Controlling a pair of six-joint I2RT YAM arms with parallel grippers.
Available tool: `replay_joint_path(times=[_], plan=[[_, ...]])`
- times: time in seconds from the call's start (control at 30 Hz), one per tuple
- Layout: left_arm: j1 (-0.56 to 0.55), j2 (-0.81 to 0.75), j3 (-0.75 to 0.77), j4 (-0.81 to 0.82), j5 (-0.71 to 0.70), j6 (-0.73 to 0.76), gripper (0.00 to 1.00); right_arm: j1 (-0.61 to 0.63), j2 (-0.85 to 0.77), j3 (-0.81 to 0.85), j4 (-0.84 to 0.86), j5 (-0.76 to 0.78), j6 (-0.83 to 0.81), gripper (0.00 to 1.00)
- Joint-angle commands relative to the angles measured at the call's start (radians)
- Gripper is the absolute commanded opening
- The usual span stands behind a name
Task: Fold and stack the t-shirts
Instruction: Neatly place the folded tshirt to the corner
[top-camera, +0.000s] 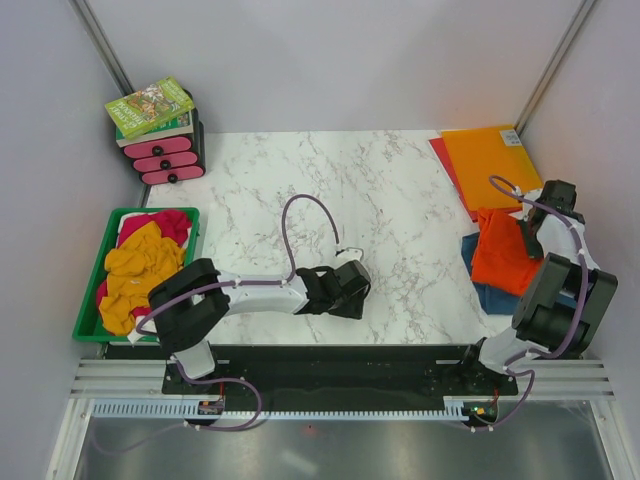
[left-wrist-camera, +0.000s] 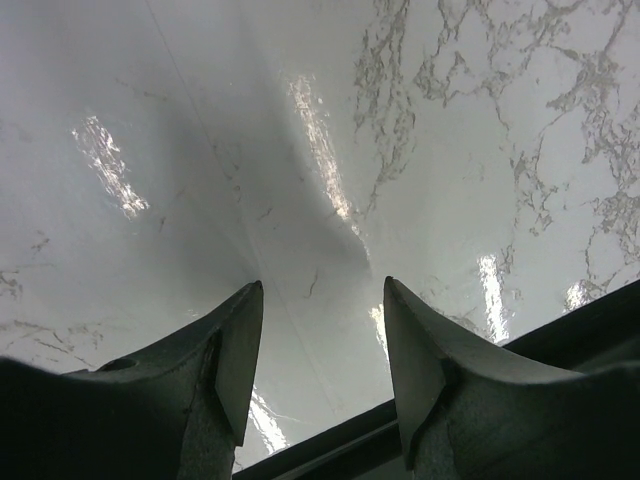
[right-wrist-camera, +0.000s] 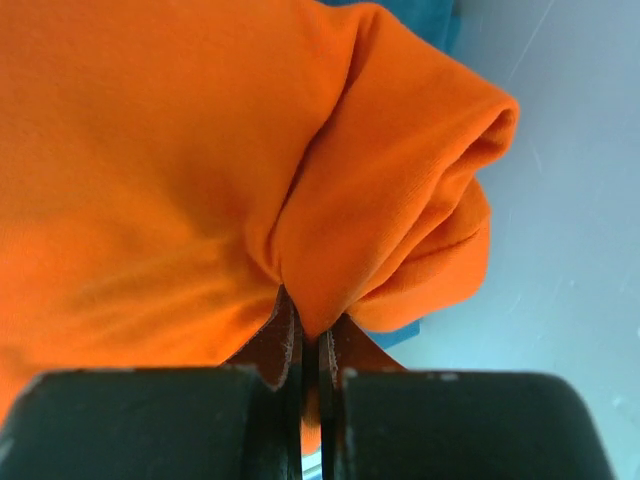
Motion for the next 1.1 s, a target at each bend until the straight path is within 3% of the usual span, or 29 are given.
replay_joint_path(times=[0.0,0.23,0.57,0.7,0.83,0.97,1.07], plan=[[-0.01,0.027,0.032,-0.002,0.009,-0.017,0.59,-0.005,0.027,-0.012,0.115,0.045,-0.032,0.0],[-0.02,0.05,0.055,-0.009,0.012,-0.014,0.59,-0.007,0.064,-0.044,0.232,0.117,-0.087,0.0],[-0.03,0.072,0.069,-0.012,0.019,-0.013,0.59,-0.007,-0.114,-0.02,0.135,-0.063,-0.119,0.0],[-0.036,0.084,0.084,-0.017,0.023,-0.008,0.58,-0.002,-0.154,0.046,-0.013,-0.165,-0.093,0.0],[-0.039,0.076,0.084,-0.025,0.009,-0.019,0.58,0.033,-0.192,0.171,-0.226,-0.403,-0.046,0.0],[-0.039,0.035,0.064,-0.032,-0.031,-0.04,0.58,0.171,-0.255,0.256,-0.374,-0.549,0.055,0.0],[-0.039,0.003,0.046,-0.032,-0.05,-0.049,0.59,0.281,-0.271,0.359,-0.434,-0.576,0.153,0.0]])
